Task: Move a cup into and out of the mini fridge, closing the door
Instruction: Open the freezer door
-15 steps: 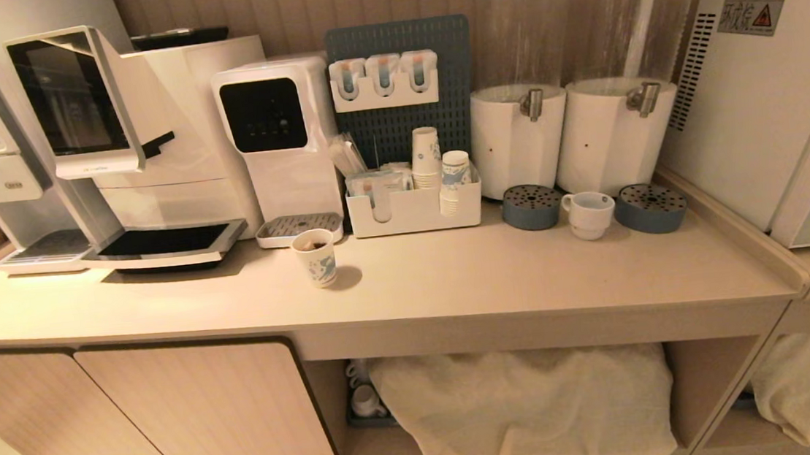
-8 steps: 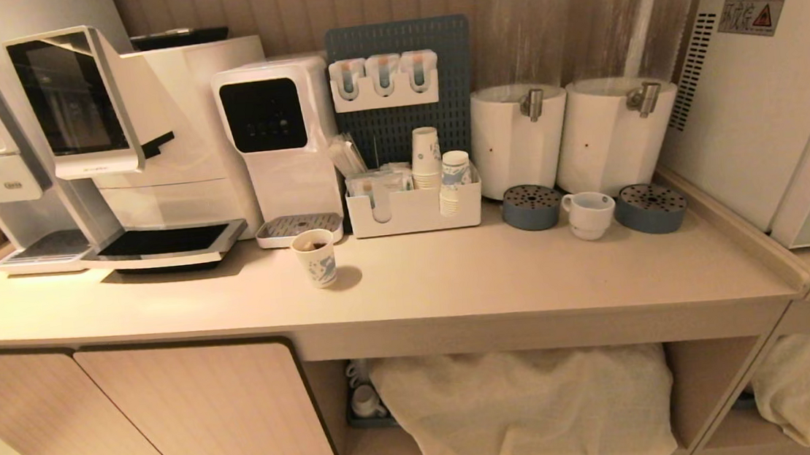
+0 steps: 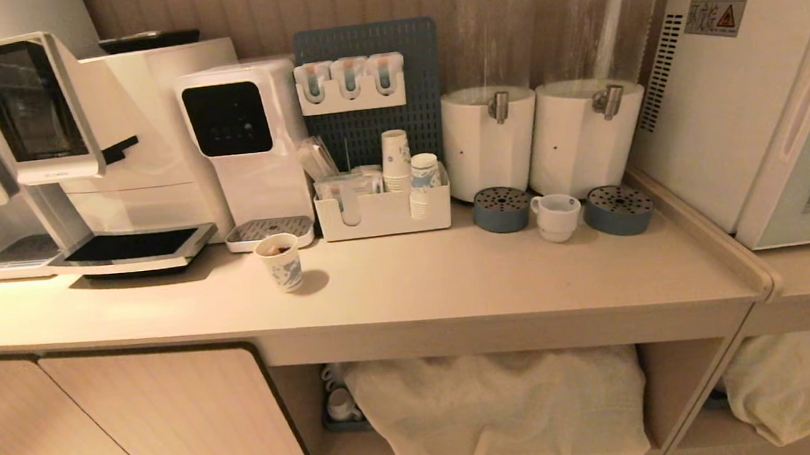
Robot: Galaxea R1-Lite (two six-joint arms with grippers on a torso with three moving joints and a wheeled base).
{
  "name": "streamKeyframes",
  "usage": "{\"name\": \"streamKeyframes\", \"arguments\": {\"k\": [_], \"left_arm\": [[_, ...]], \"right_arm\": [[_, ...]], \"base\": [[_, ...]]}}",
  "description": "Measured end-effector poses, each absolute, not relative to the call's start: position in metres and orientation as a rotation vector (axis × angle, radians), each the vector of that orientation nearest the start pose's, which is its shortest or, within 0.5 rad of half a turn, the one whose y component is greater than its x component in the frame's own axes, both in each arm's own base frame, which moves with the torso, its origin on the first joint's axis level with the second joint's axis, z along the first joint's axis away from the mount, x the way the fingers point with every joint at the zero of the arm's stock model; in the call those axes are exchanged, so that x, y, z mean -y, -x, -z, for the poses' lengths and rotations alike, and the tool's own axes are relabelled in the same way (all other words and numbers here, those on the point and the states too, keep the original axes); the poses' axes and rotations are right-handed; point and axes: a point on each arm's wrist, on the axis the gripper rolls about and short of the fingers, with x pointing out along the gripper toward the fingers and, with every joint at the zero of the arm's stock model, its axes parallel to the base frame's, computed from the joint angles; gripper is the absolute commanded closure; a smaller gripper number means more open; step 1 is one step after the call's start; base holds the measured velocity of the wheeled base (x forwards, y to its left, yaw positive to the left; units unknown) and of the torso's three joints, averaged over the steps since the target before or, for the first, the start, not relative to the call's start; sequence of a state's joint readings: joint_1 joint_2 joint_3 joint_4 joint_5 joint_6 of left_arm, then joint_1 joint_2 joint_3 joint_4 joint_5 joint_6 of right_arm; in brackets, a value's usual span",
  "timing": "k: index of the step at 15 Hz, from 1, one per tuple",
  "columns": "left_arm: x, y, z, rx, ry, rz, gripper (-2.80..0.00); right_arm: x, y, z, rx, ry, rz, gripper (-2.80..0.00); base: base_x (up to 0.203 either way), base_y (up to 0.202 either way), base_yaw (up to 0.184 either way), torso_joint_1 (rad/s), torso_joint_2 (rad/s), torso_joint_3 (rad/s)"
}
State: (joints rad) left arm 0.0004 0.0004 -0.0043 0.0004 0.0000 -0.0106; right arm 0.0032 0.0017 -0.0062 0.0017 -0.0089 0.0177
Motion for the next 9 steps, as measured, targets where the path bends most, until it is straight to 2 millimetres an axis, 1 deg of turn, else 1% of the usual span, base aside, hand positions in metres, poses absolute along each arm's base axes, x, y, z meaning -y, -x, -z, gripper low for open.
{"name": "streamKeyframes", "arguments": {"k": [9], "left_arm": [[0.0, 0.0231, -0.0767, 0.004, 0.008, -0.001, 0.0]], "right_arm": [[0.0003, 0.0231, -0.0767, 0.0, -0.017, 0.007, 0.0]], "base": [[0.0, -0.19, -0.007, 0.003, 0.0, 0.002]]}}
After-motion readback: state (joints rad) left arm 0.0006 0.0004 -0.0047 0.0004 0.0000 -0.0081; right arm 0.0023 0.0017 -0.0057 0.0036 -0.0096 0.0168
